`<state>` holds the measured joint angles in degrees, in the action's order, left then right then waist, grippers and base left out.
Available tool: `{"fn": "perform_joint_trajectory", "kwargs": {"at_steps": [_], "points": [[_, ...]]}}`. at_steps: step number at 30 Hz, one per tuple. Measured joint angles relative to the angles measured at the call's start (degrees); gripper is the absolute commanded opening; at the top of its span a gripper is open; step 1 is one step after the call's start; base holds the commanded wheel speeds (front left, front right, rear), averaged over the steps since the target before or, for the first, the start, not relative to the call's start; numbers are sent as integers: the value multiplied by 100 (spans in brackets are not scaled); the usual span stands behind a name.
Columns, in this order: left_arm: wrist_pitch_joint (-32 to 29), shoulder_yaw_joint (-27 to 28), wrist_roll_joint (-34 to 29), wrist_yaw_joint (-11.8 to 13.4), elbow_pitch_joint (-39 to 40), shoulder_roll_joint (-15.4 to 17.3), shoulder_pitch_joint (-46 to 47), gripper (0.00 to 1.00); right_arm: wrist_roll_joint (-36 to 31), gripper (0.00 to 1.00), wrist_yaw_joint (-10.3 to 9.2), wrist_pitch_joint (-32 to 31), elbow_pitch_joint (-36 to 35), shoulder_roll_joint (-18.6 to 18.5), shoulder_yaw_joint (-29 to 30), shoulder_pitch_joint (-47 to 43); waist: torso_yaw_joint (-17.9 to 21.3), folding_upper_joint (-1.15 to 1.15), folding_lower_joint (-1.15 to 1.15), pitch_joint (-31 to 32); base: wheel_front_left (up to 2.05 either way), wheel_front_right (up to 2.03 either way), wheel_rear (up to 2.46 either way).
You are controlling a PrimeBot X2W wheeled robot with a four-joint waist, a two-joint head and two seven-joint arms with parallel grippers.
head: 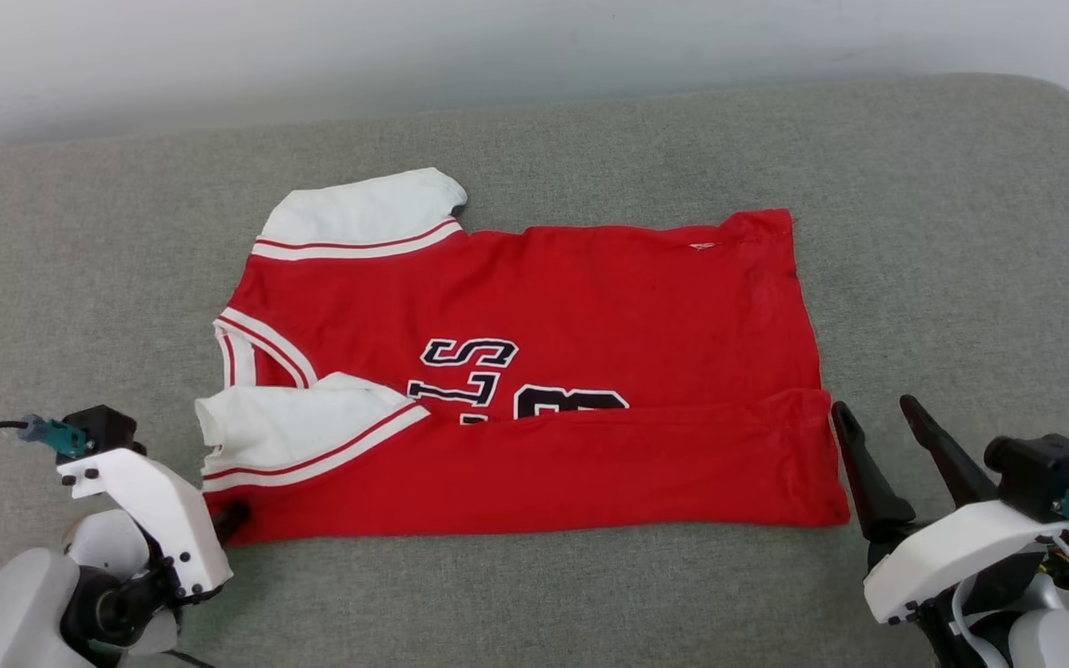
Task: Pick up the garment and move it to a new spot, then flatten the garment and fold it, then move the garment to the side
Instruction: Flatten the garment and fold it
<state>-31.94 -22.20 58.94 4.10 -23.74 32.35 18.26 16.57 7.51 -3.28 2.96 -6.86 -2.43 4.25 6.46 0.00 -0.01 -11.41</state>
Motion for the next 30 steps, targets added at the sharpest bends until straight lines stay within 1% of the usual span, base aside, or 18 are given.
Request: {"fn": "perform_joint_trajectory", "kwargs": {"at_steps": [4, 7, 9, 13, 16, 21, 26, 27, 28, 30], "points": [[310, -25, -41, -210, -103, -127, 48, 0, 229, 100, 0, -356, 46, -120, 37, 64, -76, 0, 1, 23, 0, 0, 0], [610, -40, -158, -244, -64, -189, 49, 0, 417, 100, 0, -957, 155, -236, 161, 141, -155, 0, 1, 85, 0, 0, 0], [806, -38, -250, -233, 45, -216, 45, 0, 553, 100, 0, -1595, 299, -303, 272, 179, -218, 0, 1, 130, 0, 0, 0], [1066, -54, -442, -145, 475, -202, 2, 0, 616, 100, 0, -2865, 498, -442, 466, 249, -383, 0, 1, 192, 0, 0, 0], [1182, -90, -556, 4, 860, -210, -102, 0, 614, 100, 0, -3434, 597, -445, 474, 403, -506, 0, 1, 178, 0, 0, 0], [1302, -125, -667, 148, 1337, -257, -152, 0, 558, 100, 0, -3720, 931, -344, 466, 712, -668, 0, 1, 20, 0, 0, 0], [1371, -170, -737, 212, 1538, -308, -164, 0, 622, 100, 0, -3922, 1454, -296, 423, 1017, -826, 0, 1, -115, 0, 0, 0], [1377, -177, -746, 221, 1556, -311, -172, 0, 648, 48, -2, -3955, 1517, -296, 413, 1060, -851, 0, 1, -126, 0, 0, 0], [1402, -180, -764, 232, 1573, -315, -190, 0, 680, 0, -3, -3968, 1567, -304, 410, 1093, -870, 0, 1, -132, 0, 0, 0], [1430, -188, -778, 252, 1589, -326, -239, 0, 716, 0, -3, -3950, 1636, -327, 376, 1135, -886, 0, 1, -124, 0, 0, 0]]}}
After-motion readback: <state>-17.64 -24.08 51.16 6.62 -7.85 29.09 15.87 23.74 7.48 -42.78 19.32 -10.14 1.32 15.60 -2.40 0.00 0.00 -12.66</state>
